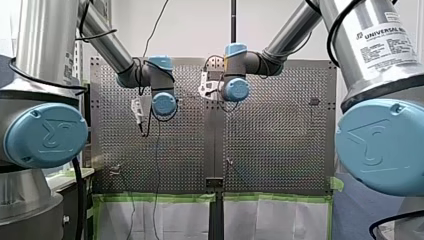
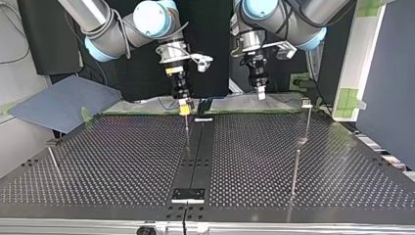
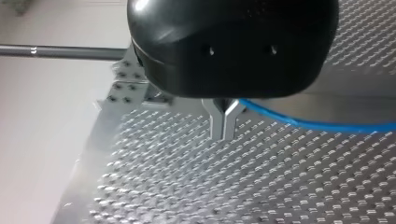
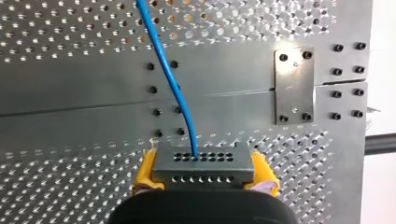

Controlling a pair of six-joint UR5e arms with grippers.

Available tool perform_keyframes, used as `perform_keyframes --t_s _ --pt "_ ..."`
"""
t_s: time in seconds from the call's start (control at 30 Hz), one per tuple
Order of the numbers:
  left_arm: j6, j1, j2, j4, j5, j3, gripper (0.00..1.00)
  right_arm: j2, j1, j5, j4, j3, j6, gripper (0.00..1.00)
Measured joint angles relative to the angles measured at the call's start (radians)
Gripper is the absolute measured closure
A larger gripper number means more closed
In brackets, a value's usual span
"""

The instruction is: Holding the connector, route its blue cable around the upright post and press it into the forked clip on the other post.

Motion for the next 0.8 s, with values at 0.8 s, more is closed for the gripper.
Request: perform_keyframes --t_s 0.8 --pt "-0.063 0.231 0.230 -0.235 0.111 0.174 1.00 0.087 -0.037 -0.160 0.100 -0.208 -0.025 1.00"
